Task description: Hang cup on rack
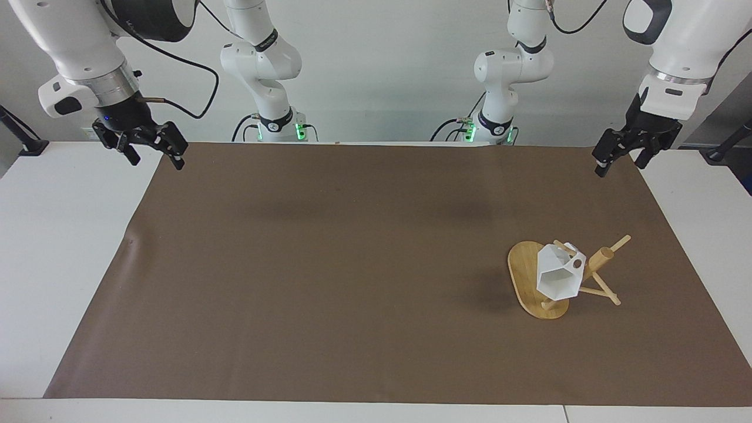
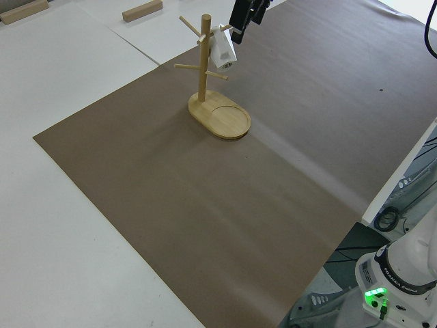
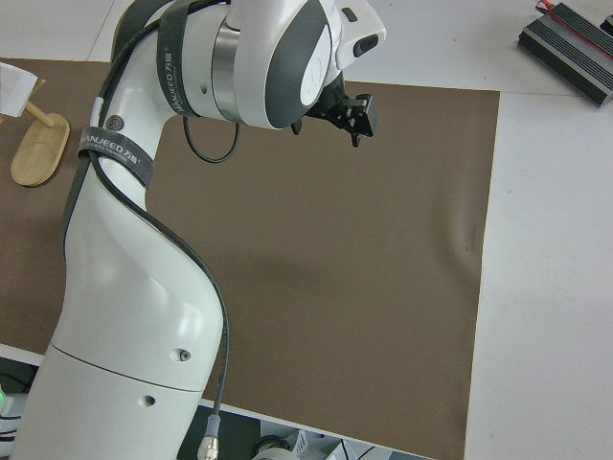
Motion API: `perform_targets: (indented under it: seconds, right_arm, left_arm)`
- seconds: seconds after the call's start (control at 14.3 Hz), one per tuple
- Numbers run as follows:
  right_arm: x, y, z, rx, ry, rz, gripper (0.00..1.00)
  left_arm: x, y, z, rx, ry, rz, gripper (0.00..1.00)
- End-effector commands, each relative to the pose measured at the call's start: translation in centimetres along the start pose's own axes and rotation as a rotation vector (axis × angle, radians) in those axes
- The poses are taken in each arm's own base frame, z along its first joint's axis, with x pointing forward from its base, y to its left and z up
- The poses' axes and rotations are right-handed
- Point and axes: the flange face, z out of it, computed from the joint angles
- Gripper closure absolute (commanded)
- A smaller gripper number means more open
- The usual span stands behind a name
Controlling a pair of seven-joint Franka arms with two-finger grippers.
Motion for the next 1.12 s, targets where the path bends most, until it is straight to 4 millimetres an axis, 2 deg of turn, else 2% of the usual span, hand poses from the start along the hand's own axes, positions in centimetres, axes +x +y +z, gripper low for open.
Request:
perform_targets:
  seconds: [0.0, 0.42, 0.56, 0.77, 0.84, 0.91, 1.05]
  right_arm:
    - [-0.5, 0.2, -0.3, 0.010, 0.002, -0.015, 0.00]
    - [-0.5, 0.2, -0.3, 0.010, 0.001, -0.014, 0.00]
    - [-0.5, 0.3, -0.3, 0.010, 0.001, -0.011, 0.00]
    - [-0.5, 0.3, -0.3, 0.010, 0.001, -0.009, 0.00]
    - [-0.5, 0.4, -0.3, 0.010, 0.001, -0.008, 0.00]
    - [-0.5, 0.3, -0.3, 0.010, 0.001, -0.008, 0.00]
    - [-0.5, 0.4, -0.3, 0.010, 0.001, -0.006, 0.00]
  left_arm:
    - [-1.0, 0.2, -0.5, -0.038, -0.084, 0.025, 0.00]
    - [-1.9, 0.2, 0.0, -0.035, -0.099, 0.029, 0.00]
    - [-2.3, 0.7, 0.0, -0.025, -0.133, 0.125, 0.00]
    - [-2.7, 0.7, -1.9, -0.015, -0.146, 0.152, 0.00]
    - [-2.7, 1.4, -2.3, -0.017, -0.126, 0.159, 0.00]
    - [-2.8, 2.9, -2.1, -0.023, -0.097, 0.182, 0.00]
    - [-3.2, 3.5, -1.3, -0.025, -0.098, 0.200, 0.00]
